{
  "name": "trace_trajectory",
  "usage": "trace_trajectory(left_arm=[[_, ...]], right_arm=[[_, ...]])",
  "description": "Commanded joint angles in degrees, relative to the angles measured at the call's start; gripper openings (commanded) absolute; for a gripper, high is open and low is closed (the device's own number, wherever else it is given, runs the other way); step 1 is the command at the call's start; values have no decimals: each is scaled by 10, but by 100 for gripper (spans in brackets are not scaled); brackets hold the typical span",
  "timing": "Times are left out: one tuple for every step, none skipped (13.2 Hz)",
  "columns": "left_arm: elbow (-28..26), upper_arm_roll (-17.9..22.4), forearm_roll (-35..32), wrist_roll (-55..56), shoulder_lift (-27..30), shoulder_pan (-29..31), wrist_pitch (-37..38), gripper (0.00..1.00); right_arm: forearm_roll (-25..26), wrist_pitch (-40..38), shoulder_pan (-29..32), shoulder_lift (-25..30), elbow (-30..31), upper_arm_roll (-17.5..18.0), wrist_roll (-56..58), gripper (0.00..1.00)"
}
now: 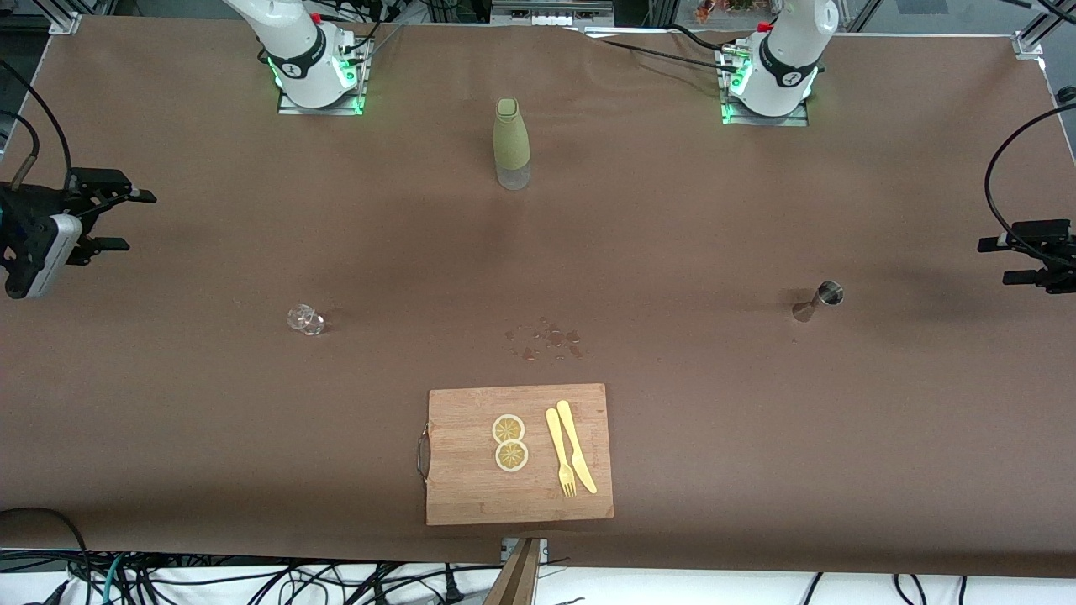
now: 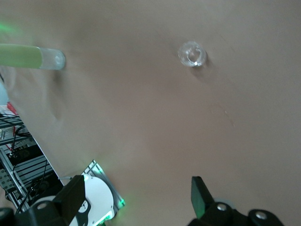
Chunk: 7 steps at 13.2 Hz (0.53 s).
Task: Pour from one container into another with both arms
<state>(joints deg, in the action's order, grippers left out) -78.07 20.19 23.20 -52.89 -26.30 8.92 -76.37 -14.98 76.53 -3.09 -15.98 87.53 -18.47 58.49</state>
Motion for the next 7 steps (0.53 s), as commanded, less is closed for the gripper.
trace_trajectory(left_arm=[[-9, -37, -84, 49, 66, -27, -49, 100], [-9, -40, -93, 49, 80, -31, -71, 100], [-9, -40, -92, 52, 89, -33, -97, 100], [-9, -40, -90, 46, 91, -33, -127, 100], [-9, -42, -95, 49, 107, -39, -152, 100], [-9, -52, -115, 64, 118, -54, -155, 100], [-9, -76, -145, 131, 129, -58, -154, 100]], right_arm=[[42, -13, -9, 17, 0, 1, -47, 100], [59, -15, -19, 23, 0, 1, -75, 100], [73, -22, -24, 36, 1, 2, -105, 100], [81, -28, -24, 41, 2, 2, -134, 100], [84, -35, -28, 45, 2, 2, -153, 100], [86, -38, -34, 45, 2, 2, -181, 100], [86, -41, -37, 48, 2, 3, -218, 100]])
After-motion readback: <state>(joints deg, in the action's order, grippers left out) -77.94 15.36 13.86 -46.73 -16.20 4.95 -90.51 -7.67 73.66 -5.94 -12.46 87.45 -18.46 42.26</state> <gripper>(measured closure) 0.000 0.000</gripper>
